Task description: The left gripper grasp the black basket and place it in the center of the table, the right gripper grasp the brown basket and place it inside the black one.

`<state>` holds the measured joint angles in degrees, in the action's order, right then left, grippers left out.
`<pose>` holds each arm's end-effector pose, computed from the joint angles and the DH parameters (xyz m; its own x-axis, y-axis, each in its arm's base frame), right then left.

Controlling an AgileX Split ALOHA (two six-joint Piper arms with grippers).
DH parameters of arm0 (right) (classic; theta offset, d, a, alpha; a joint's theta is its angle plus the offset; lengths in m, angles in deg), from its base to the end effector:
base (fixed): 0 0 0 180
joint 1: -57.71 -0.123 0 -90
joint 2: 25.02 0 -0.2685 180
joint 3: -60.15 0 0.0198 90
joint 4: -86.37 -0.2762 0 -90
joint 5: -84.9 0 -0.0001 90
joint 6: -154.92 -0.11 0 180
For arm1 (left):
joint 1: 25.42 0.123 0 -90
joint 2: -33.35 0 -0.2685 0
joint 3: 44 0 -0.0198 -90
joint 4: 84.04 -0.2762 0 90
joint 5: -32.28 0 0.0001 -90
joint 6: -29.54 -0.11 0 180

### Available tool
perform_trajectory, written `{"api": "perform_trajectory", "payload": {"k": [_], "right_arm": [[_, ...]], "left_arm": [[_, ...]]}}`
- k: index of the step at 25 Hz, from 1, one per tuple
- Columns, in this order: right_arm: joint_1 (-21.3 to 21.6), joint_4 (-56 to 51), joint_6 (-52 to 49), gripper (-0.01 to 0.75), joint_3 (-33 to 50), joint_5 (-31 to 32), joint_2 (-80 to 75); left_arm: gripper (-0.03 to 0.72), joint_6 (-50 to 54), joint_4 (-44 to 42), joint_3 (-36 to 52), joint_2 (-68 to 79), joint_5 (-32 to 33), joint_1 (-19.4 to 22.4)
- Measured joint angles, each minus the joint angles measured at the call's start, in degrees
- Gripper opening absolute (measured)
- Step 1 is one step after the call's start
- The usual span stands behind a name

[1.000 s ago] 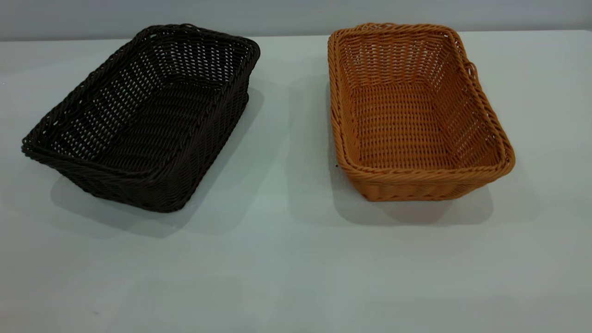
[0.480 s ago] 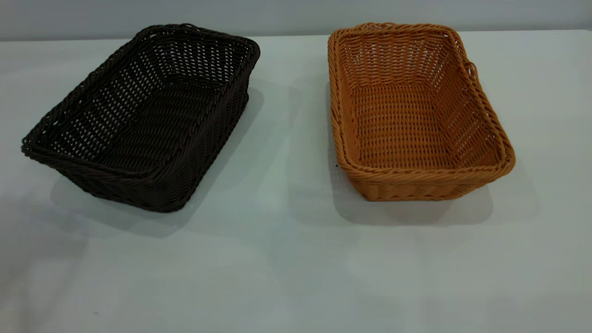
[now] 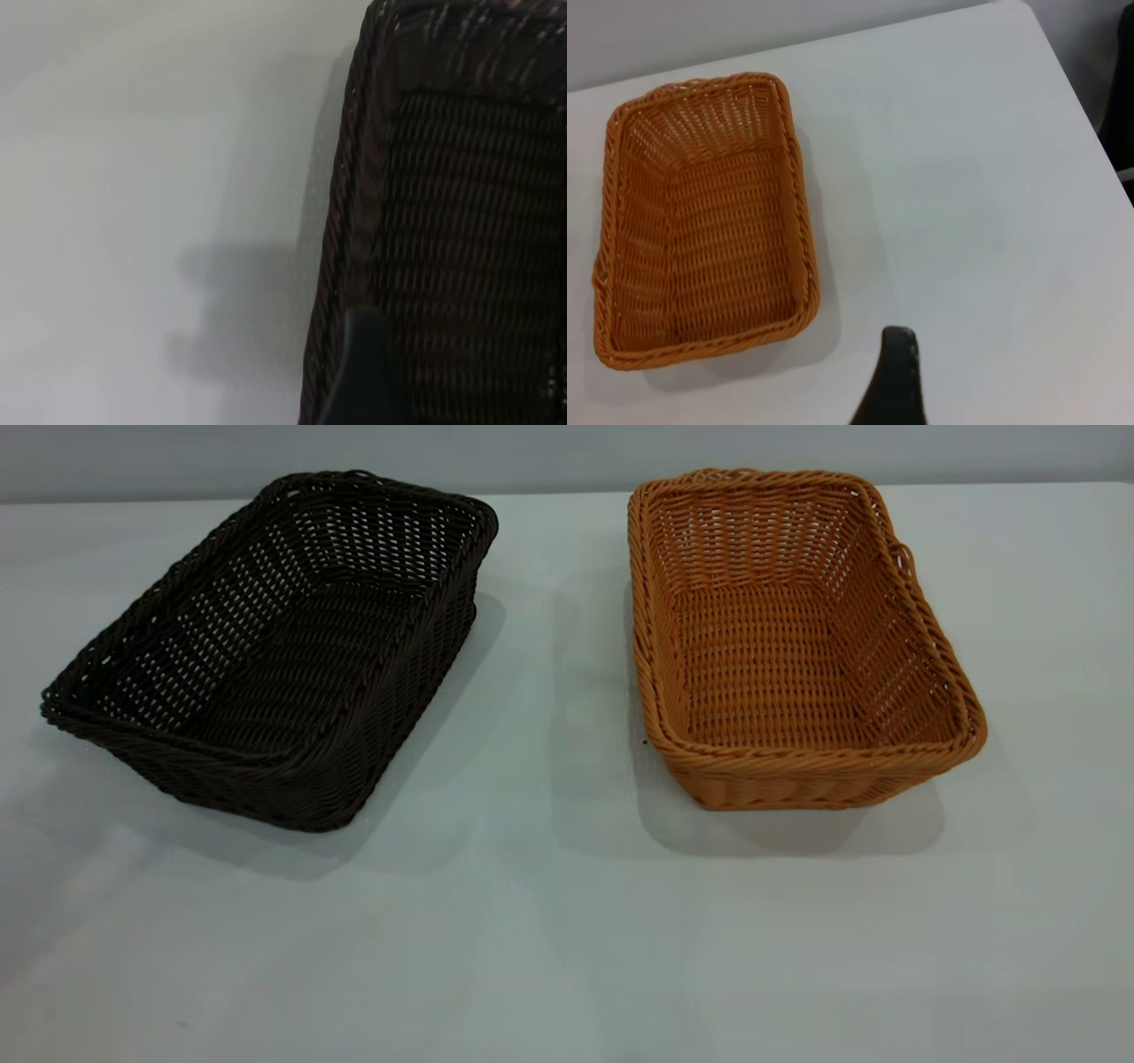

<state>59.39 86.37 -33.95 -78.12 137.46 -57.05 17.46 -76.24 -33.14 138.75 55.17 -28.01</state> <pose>0.1205 -0.0035 0.2964 -0.5804 0.1713 -0.7961 0.1203 0.9849 0.1242 0.3991 -0.0239 0.1945 -0.7439 0.1188 -0.6576 0.1437 0.9895 0.0163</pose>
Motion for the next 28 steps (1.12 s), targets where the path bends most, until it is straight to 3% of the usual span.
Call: {"api": "perform_trajectory", "payload": {"k": [23,25,28], "right_arm": [[0.00,-0.35,-4.12,0.594,0.00,-1.62,-7.41],[0.00,-0.53,-4.12,0.594,0.00,-2.70,-9.68],[0.00,-1.88,-4.12,0.594,0.00,-4.58,-13.40]], "left_arm": [[0.496,-6.41,-0.93,-17.38,33.66,-2.52,0.91],[0.472,-6.66,-0.93,-18.53,35.53,-2.92,0.79],[0.372,-6.77,-0.83,-19.41,37.59,-4.12,0.60]]}}
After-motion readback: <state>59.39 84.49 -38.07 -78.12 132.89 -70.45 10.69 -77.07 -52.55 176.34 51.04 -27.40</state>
